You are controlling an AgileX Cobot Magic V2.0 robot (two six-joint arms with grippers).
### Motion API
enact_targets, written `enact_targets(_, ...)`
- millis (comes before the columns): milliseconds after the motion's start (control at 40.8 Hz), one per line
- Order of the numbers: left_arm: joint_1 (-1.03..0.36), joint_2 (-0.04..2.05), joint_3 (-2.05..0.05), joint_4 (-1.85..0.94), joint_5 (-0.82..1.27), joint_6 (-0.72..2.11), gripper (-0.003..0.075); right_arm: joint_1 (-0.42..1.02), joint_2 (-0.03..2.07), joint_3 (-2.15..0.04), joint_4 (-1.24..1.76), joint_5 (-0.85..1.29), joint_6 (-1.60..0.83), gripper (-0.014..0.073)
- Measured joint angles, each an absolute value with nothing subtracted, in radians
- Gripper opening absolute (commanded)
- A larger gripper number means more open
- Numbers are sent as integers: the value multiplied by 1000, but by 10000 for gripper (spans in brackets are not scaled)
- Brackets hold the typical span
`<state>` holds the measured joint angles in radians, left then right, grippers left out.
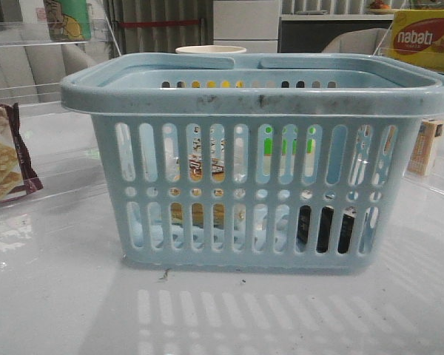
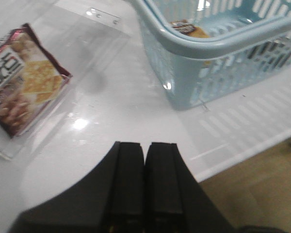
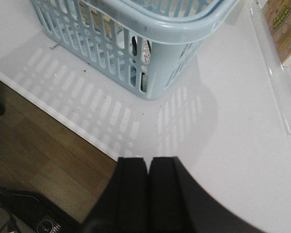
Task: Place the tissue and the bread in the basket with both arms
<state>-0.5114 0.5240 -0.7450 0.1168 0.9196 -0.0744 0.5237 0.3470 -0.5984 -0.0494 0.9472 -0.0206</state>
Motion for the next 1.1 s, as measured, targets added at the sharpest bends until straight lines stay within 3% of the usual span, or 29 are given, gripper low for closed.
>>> enact_targets(270, -245, 345, -516, 79, 607, -74, 91, 524, 347, -598, -50, 947, -21, 56)
enact_targets(564, -56, 86, -147, 59, 294, -71, 91, 524, 347, -598, -50, 949, -21, 56)
enact_targets(760, -26, -5, 0, 29, 188, -71, 91, 524, 347, -598, -50, 949, -21, 56)
enact_targets(1104, -25, -7, 7, 23, 145, -71, 91, 524, 346, -598, -52, 952, -21, 56)
